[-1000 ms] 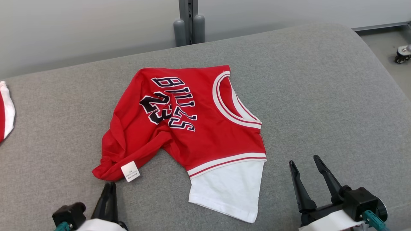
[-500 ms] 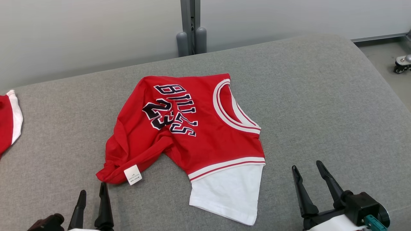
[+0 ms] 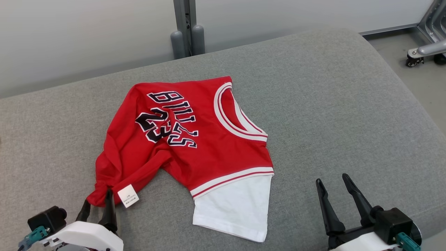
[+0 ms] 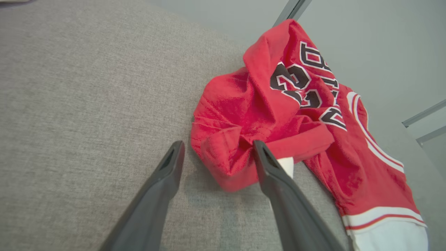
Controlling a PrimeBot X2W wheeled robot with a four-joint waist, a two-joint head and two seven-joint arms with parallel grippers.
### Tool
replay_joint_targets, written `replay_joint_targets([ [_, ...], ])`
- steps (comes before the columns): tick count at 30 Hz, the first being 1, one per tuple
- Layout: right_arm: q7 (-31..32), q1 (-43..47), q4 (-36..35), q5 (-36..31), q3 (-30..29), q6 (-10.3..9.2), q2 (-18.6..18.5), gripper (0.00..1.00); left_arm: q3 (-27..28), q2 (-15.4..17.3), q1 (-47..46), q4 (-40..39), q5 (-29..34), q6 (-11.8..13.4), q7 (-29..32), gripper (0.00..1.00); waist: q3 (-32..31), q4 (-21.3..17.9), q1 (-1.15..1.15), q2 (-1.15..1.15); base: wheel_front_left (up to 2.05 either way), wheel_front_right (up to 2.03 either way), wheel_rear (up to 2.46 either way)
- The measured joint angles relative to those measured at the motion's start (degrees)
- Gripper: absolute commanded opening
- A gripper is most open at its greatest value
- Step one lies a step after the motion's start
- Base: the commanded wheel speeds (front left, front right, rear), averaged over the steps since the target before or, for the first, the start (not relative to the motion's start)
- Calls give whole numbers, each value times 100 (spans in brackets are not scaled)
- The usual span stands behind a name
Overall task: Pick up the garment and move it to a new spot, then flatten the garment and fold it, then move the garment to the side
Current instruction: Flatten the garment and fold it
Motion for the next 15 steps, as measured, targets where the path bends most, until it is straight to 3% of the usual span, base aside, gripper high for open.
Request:
replay_joint_targets([
  [1, 0, 0, 2, 8, -9, 0, -1, 100, -18, 21, 5, 27, 0, -1, 36, 82, 8, -15, 0, 0, 0, 0, 0],
  [2, 0, 0, 2, 15, -11, 0, -2, 100, -49, 53, 13, 59, 1, -19, 86, 31, 12, -27, 0, 0, 0, 0, 0],
  [3, 0, 1, 2, 19, -16, 0, -1, 100, -78, 78, 30, 82, 1, -44, 119, 0, 14, -33, 0, 0, 0, 0, 0],
  [9, 0, 4, -18, 34, -32, 0, -1, 100, 88, 94, 43, 122, 45, -126, -369, 0, 26, 81, 0, 0, 0, 0, 0],
  [12, 0, 4, 3, 24, -23, 0, 1, 100, 411, -47, 128, 85, -4, 10, -817, 0, -31, 140, 0, 0, 0, 0, 0],
  [15, 1, 25, -1, 23, -86, 0, -1, 100, 490, -257, 503, 5, -14, -98, -993, 0, -83, 186, 0, 0, 0, 0, 0],
])
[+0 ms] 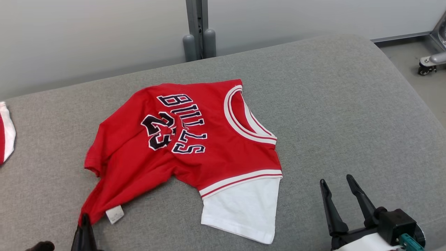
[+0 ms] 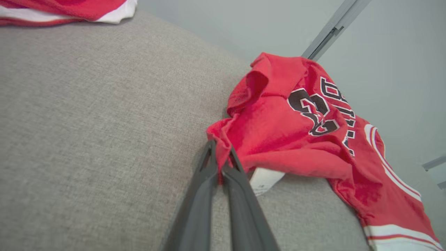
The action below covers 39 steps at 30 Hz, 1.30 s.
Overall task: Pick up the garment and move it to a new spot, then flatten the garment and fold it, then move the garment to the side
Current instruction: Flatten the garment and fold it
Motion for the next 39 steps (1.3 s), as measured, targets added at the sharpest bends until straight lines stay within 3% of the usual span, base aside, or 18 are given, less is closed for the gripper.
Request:
replay_joint_targets([
  [3, -1, 33, 11, -26, 9, 0, 0, 100, 35, -135, 248, 98, 125, -110, -75, 0, -17, 74, 0, 0, 0, 0, 0],
  [4, -1, 34, 13, -33, 13, 0, 4, 100, 88, -188, 275, 169, 164, -112, -79, 25, -23, 99, 0, 0, 0, 0, 0],
  [6, -1, 41, 18, -41, 4, 0, 1, 100, 312, -256, 342, 226, 519, -41, -92, 100, -37, 131, 0, 0, 0, 0, 0],
  [8, -1, 55, 16, -88, -63, 0, 4, 100, 959, -514, 339, -113, 1004, -46, -101, 100, -46, 173, 0, 0, 0, 0, 0],
  [12, -1, 85, -86, -169, -308, 0, 2, 100, 1505, -758, 507, -901, 1887, -286, -103, 100, -103, 180, 0, 0, 0, 0, 0],
  [20, -1, 242, -708, -479, -1002, -1, 0, 100, 1507, -818, 1016, -1816, 3328, -1081, -111, 100, -273, 215, 0, 0, 0, 0, 0],
  [29, -1, 458, -702, -1000, -832, 0, 0, 100, 1377, -824, 1160, -1521, 3639, -1459, -111, 100, -569, 243, 0, 0, 0, 0, 0],
  [39, -1, 396, -327, -742, -577, 0, 3, 100, 1449, -822, 1107, -973, 3743, -1582, -111, 100, -706, 582, 0, 0, 0, 0, 0],
])
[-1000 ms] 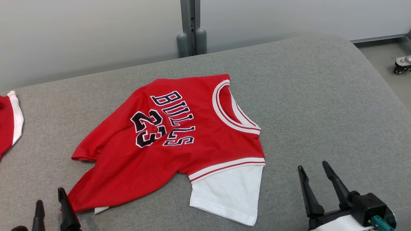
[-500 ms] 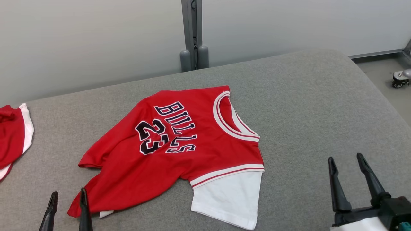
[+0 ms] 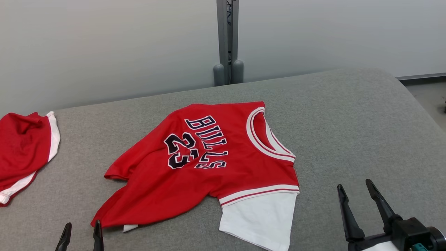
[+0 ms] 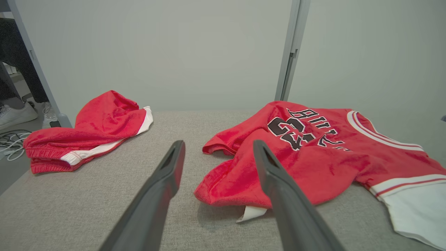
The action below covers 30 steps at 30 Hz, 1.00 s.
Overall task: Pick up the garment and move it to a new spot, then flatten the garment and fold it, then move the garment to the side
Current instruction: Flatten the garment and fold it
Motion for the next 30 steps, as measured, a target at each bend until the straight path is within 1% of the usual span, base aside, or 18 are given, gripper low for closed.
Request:
replay_joint_targets([
  [13, 0, -83, 153, 22, 45, 0, -2, 100, -137, -3, -84, 218, -157, 19, 0, 100, -74, 353, 0, 0, 0, 0, 0],
  [30, 0, -137, 194, 45, 151, 0, -2, 100, -204, -2, -85, 335, -227, -1, 0, 100, -77, 419, 0, 0, 0, 0, 0],
])
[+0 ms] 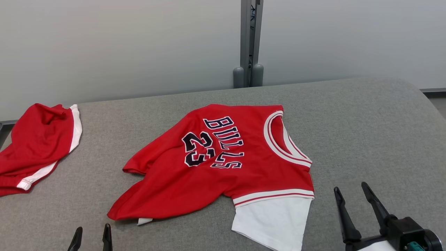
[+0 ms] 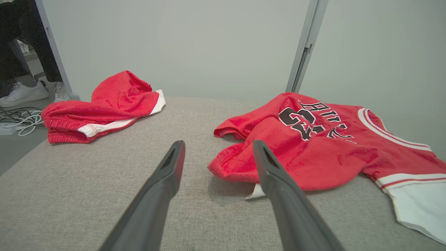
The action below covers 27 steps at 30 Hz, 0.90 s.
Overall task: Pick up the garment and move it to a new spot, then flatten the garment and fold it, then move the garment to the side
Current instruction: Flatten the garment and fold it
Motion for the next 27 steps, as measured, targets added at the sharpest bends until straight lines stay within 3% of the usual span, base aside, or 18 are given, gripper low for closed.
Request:
replay_joint_targets([
  [5, 24, -2, 659, 249, 2, -1, -8, 100, -149, 31, -203, 423, -18, -57, 67, 100, 56, 17, 0, 0, 0, 0, 0],
  [8, 555, -143, 895, 405, 167, -1, -3, 100, -209, 135, -543, 524, -98, -101, 409, 100, 137, 41, 0, 0, 0, 0, 0],
  [17, 2057, -324, 883, 569, 797, 0, 2, 100, -296, 371, -1516, 726, -369, -125, 1751, 100, 683, 125, 0, 0, 0, 0, 0],
  [21, 2375, -318, 903, 492, 961, 0, 1, 100, -385, 437, -1699, 959, -519, -158, 2212, 100, 873, 132, 0, 0, 0, 0, 0],
  [27, 2557, -333, 876, 521, 1171, -2, -4, 100, -401, 515, -1797, 1246, -603, -176, 2409, 100, 1030, 94, 0, 0, 0, 0, 0],
])
